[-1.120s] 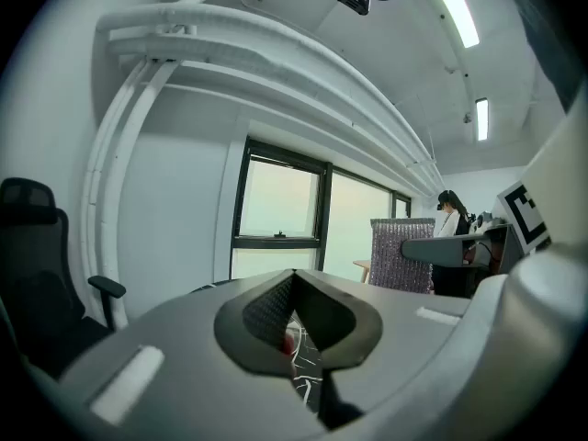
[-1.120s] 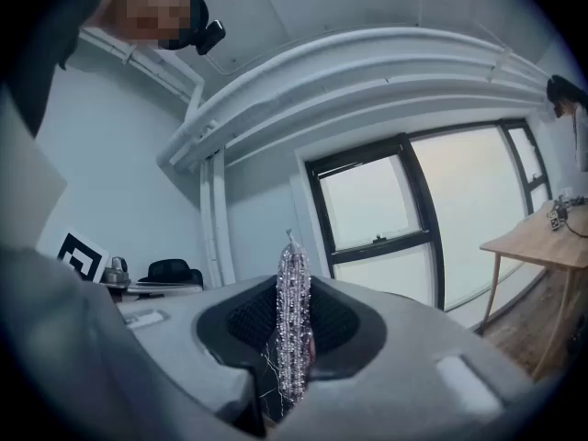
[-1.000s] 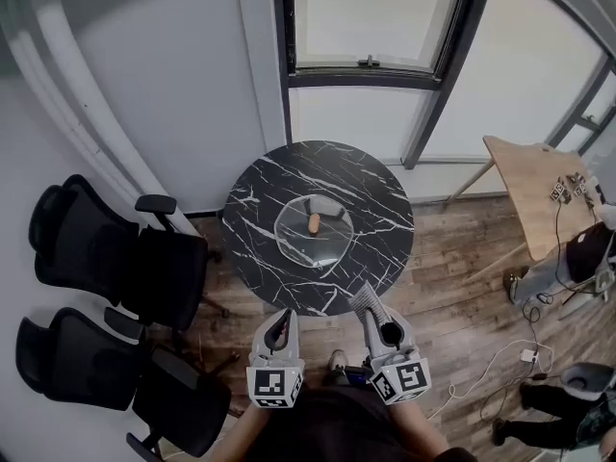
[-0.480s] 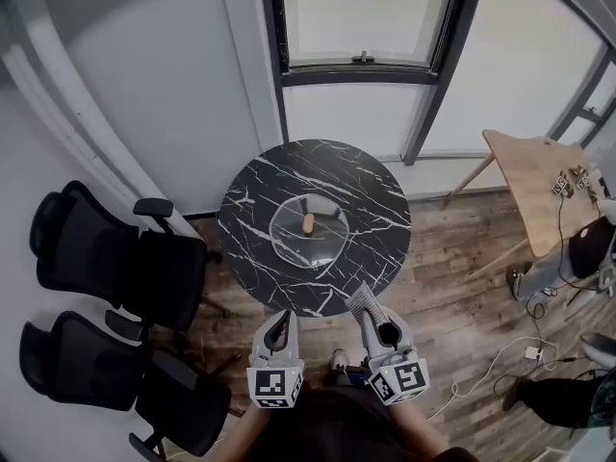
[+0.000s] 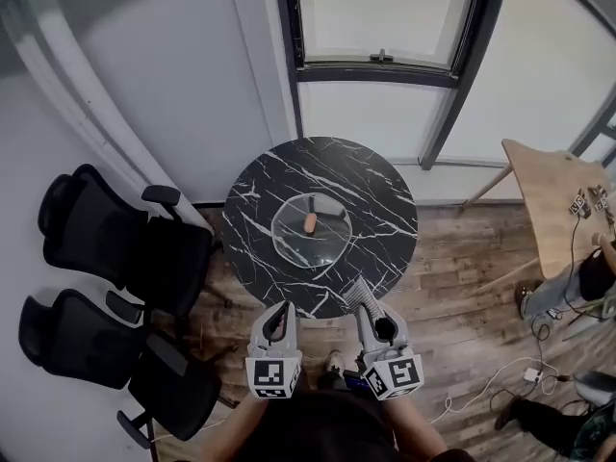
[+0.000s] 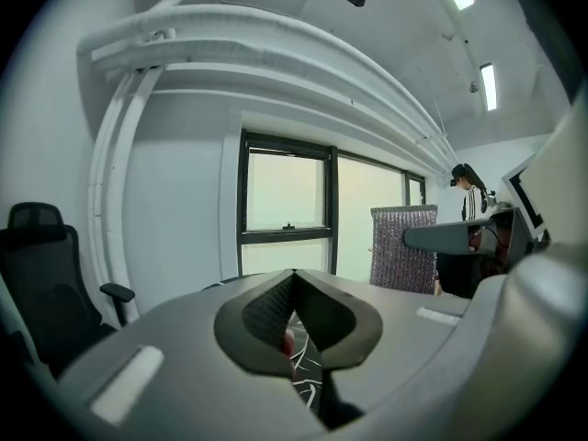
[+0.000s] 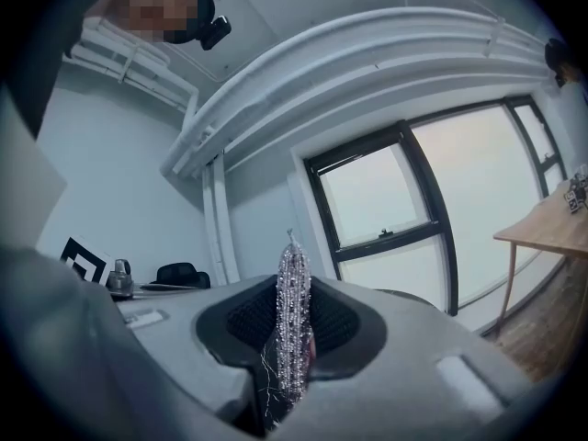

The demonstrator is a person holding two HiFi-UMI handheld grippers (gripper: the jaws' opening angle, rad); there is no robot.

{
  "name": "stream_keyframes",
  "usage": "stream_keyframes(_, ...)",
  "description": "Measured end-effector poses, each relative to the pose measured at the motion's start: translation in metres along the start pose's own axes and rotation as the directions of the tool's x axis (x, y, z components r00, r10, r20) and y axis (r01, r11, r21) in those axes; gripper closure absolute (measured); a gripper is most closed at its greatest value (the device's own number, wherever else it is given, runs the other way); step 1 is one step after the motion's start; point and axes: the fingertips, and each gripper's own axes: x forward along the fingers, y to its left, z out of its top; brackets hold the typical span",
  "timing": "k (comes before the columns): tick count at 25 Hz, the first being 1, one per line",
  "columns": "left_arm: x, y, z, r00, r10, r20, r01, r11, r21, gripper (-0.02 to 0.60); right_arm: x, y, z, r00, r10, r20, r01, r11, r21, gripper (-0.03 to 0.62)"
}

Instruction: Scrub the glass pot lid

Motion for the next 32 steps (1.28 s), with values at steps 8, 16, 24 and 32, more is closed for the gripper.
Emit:
stream_keyframes(8, 0.045, 0.021, -0.007, 1.000, 0.019, -0.021, -0.018, 1.000, 0.012, 0.578, 0.042, -0.011, -0.002, 1.000, 0.006, -0.021, -0.006, 1.000, 0.008, 0.513)
stream_keyframes(16, 0.107, 0.063, -0.032, 0.995, -0.040, -0.094, 0.041, 0.999, 0.009, 0.578, 0.112, -0.012, -0.004, 0.998, -0.050, -0.046, 0.049, 0.999, -0.022, 0.513)
stream_keyframes(24, 0.171, 0.114, -0.045, 0.978, -0.119, -0.173, 0.126, 0.991, 0.032, 0.550, 0.191, -0.009, -0.009, 0.988, -0.139, -0.070, 0.138, 0.990, -0.013, 0.513)
stream_keyframes(32, 0.212, 0.124, -0.080, 0.939, -0.207, -0.275, 0.223, 0.974, 0.030, 0.438, 0.219, -0.009, -0.019, 0.973, -0.211, -0.096, 0.211, 0.977, -0.009, 0.513)
